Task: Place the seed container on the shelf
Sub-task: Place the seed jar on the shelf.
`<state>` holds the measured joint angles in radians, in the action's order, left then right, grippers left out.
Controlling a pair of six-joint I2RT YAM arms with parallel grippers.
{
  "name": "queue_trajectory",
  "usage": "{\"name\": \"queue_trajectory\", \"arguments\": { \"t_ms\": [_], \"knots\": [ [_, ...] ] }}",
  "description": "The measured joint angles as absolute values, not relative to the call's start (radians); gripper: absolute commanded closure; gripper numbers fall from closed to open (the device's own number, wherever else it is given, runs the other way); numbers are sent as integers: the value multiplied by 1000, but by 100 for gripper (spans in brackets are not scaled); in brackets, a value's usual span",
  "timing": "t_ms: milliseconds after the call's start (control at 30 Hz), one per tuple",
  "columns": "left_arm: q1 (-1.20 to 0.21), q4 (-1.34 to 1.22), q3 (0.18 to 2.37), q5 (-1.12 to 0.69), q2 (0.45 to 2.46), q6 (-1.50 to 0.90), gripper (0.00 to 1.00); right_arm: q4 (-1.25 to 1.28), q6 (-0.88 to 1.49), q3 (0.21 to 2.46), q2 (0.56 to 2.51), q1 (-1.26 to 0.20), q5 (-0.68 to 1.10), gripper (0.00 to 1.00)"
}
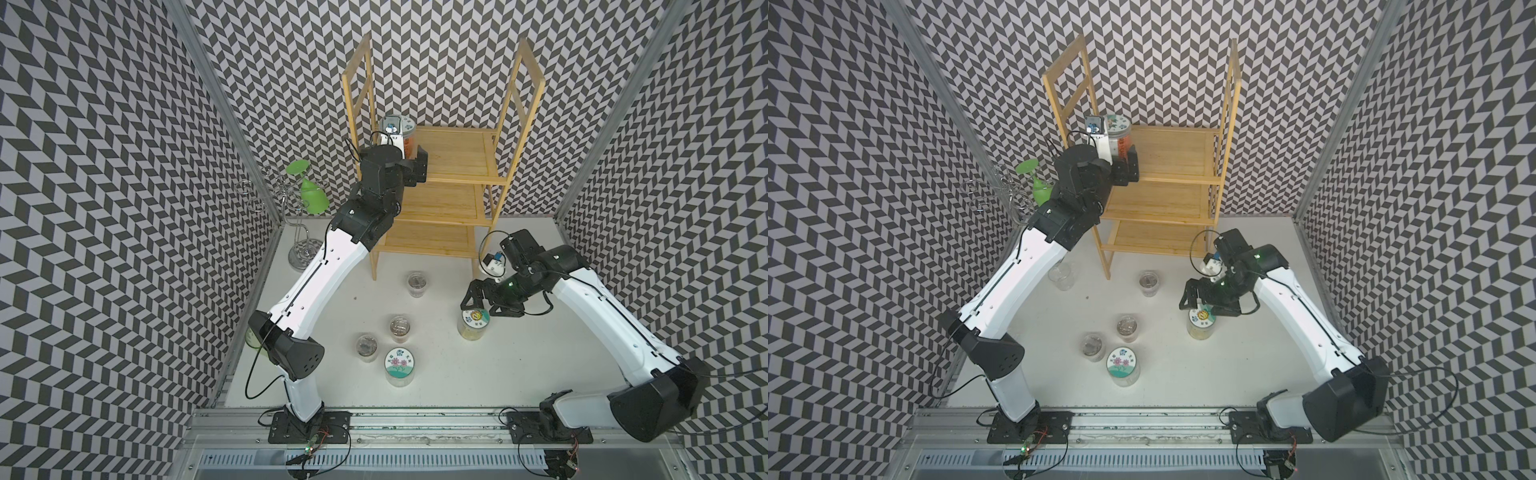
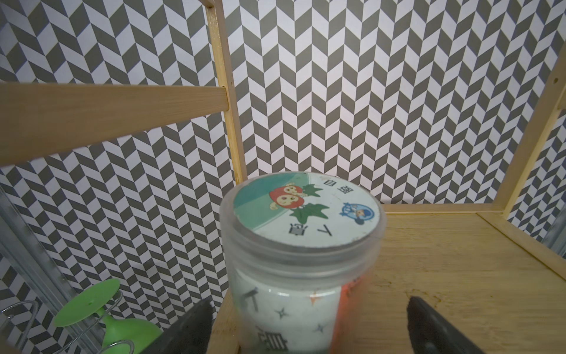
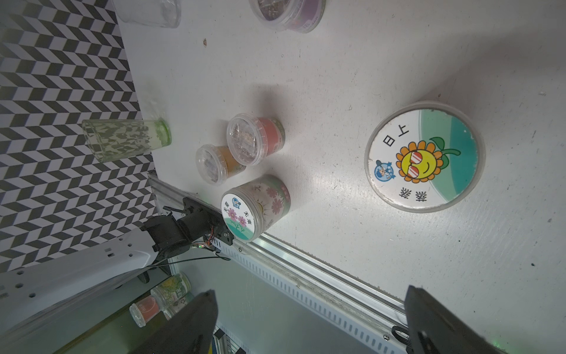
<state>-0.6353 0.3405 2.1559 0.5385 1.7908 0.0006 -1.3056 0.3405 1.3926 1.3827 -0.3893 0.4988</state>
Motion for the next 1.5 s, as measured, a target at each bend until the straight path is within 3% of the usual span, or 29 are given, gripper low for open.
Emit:
{"name": "queue_trajectory", "arguments": {
  "t_ms": [667, 933, 1233, 1500],
  "knots": [
    [-721, 347, 2057, 522, 1649, -16, 0, -1309, 340, 1393, 1383, -398, 498, 1],
    [-791, 413, 2041, 514, 1550, -21, 6, -1309, 340, 1393, 1383, -402, 496, 0],
    [-804, 368, 1633, 461, 1200, -52, 11, -1317, 339, 1417, 1385, -402, 459, 0],
    [-805, 383, 1475, 482, 1017, -94, 12, -1320, 340, 1417, 1394, -402, 415, 0]
  ]
}}
